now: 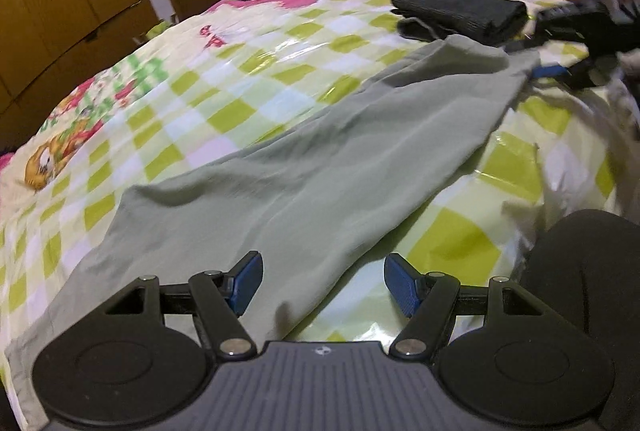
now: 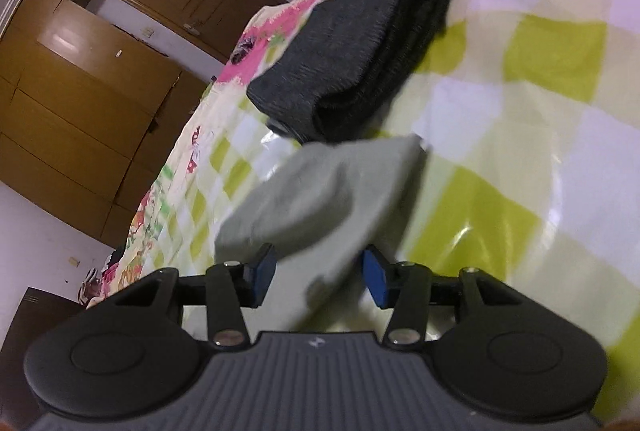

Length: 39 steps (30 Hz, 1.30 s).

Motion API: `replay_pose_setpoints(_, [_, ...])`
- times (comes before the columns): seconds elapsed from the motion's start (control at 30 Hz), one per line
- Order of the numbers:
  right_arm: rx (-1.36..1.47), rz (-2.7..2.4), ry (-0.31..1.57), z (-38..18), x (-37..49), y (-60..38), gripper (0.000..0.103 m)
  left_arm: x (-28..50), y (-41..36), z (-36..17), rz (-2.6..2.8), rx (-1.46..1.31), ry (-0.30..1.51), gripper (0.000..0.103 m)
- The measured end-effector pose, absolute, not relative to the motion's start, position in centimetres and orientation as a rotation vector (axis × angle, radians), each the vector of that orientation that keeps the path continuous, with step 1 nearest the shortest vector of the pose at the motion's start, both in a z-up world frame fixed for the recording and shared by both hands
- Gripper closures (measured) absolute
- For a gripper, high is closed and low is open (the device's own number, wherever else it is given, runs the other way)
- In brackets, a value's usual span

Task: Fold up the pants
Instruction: 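Move the right gripper to the pants' hem end beside the dark grey garment, then close the right gripper on the pants' hem end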

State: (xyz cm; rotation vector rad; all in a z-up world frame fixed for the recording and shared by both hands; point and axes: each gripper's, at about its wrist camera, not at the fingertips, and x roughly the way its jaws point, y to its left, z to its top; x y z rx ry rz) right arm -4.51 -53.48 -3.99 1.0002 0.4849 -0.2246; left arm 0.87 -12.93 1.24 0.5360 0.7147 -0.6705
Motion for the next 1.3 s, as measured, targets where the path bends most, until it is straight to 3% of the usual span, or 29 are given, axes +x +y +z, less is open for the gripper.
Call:
replay_pose_setpoints(0.07, [1.012,-0.212,0.485,-3.9,-3.4,-53.9,0.053,0.8,-13.3,1.3,-0.678,0.539,0.717,0.023])
replay_pose_setpoints(0.2, [0.993,-0.198,0.559,-3.8,-1.3,-53.9,0.038,0.6,-13.8,1.2,-0.685,0.544,0.724,0.023])
replay_pose_setpoints(0.37, [1.058,-0.170,0.527,-4.9,-0.8,-53.9,0.038,0.2,-14.1,1.4,-0.703,0.544,0.716,0.023])
replay_pose_setpoints(0.4, [1.093,-0.158,0.512,-5.5,-0.7,-54.1,0.048,0.2,-14.2,1.4,-0.705,0.545,0.715,0.023])
replay_pose_setpoints(0.43, [1.130,-0.154,0.505,-6.1,-0.5,-54.2,0.074,0.1,-14.3,1.4,-0.706,0.547,0.713,0.023])
replay_pose_setpoints(0.5, [1.227,-0.155,0.517,-7.4,0.0,-54.4,0.097,0.0,-14.5,1.6,-0.708,0.554,0.707,0.023])
replay_pose_setpoints(0.63, [1.224,-0.138,0.368,-4.4,-2.0,-55.0,0.099,-0.2,-14.8,2.4,-0.722,0.553,0.678,0.023])
replay_pose_setpoints(0.77, [1.093,-0.150,0.219,0.6,-5.4,-55.7,0.099,0.1,-15.5,2.2,-0.744,0.542,0.673,0.023])
replay_pose_setpoints(0.8, [1.068,-0.151,0.233,0.8,-5.6,-55.8,0.095,0.1,-15.7,2.0,-0.750,0.538,0.676,0.023])
replay_pose_setpoints(0.97, [1.080,-0.184,0.437,-3.1,-5.2,-55.0,0.094,-0.7,-16.4,1.4,-0.789,0.545,0.677,0.023])
replay_pose_setpoints(1.13, [1.139,-0.216,0.452,-5.6,-5.2,-54.7,0.073,-0.9,-16.1,1.2,-0.788,0.570,0.685,0.023])
replay_pose_setpoints(1.3, [1.196,-0.203,0.462,-6.3,-4.7,-55.5,0.071,-0.4,-16.7,1.5,-0.793,0.554,0.682,0.023])
